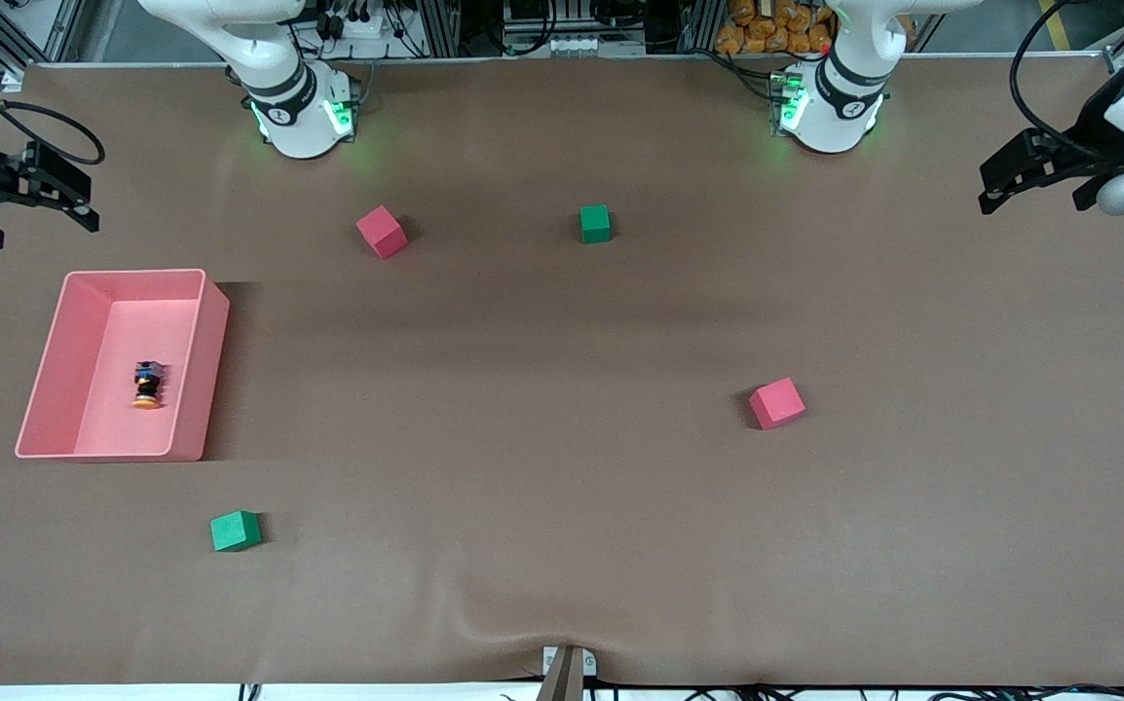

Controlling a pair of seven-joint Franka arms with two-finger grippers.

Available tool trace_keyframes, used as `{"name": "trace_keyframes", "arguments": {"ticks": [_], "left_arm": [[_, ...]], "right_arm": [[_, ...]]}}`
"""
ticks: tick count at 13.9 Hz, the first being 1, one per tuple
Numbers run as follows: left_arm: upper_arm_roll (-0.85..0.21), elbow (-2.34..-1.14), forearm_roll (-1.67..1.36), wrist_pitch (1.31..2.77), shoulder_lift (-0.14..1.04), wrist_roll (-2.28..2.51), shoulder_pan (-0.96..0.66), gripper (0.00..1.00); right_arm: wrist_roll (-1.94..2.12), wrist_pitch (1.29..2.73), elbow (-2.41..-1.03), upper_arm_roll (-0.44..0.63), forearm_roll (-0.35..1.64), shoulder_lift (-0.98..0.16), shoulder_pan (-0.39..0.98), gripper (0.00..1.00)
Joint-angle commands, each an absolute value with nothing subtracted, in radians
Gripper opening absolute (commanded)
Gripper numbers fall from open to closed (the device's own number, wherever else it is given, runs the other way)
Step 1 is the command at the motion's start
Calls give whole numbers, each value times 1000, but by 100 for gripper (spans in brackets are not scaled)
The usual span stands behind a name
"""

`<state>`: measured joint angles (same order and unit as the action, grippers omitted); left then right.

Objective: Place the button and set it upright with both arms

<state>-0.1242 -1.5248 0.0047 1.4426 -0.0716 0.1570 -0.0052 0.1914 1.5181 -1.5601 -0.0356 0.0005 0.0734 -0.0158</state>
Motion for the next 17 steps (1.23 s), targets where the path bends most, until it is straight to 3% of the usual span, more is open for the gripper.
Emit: {"name": "trace_keyframes", "arguments": {"ticks": [1, 10, 17], "left_arm": [[-123, -1509, 15, 1417, -81, 158, 3, 100], [-106, -1503, 15, 1411, -75, 158, 9, 100], [-115, -1505, 17, 1411, -71, 176, 3, 100]], "right_arm": [[199, 1505, -1534, -48, -6, 63, -26, 100], [209, 1511, -1536, -41, -11, 37, -38, 100], [210, 1538, -1534, -38, -8, -158, -179, 100]]}}
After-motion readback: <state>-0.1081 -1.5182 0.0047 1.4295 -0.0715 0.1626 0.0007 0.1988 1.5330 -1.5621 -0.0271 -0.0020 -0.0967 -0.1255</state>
